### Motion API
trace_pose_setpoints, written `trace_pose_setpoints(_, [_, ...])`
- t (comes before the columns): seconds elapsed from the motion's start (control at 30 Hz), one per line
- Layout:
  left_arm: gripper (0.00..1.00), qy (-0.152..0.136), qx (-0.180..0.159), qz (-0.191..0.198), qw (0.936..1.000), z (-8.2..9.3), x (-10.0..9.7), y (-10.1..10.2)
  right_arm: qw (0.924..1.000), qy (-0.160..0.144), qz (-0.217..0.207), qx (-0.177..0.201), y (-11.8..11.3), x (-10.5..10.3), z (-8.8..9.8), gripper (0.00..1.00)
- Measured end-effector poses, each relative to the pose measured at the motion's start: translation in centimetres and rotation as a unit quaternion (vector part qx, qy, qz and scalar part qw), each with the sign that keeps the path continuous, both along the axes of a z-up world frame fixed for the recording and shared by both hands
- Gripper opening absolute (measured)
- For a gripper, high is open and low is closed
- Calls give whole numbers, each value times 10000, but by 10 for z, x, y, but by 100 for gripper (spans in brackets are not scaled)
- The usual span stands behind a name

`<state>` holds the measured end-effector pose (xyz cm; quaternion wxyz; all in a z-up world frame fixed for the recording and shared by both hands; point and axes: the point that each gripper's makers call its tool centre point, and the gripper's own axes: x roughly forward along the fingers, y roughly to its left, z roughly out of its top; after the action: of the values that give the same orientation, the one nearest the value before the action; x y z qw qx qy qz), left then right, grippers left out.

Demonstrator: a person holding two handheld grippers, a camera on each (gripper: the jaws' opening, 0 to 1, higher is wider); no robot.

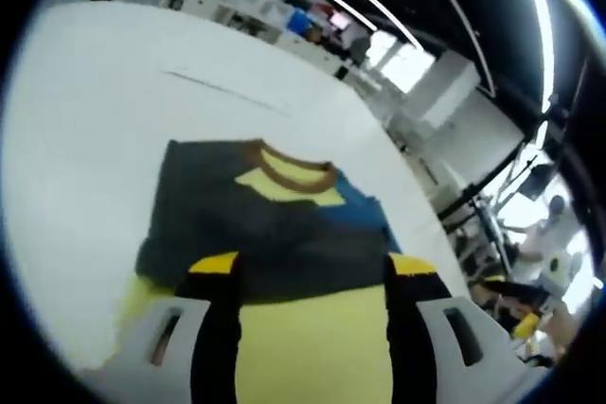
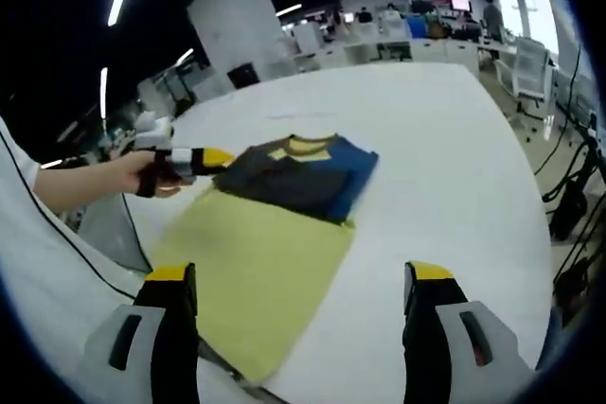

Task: Fold the garment on the visible template until the final outline fits inside the template.

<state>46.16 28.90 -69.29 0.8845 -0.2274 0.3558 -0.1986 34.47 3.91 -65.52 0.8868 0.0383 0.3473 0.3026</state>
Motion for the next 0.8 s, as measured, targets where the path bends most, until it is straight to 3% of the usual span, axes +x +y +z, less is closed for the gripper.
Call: trace_pose_setpoints(0.8, [87,-284,372,-17,9989,25,-46,55,9997,47,231,-32,11,1,-4,90])
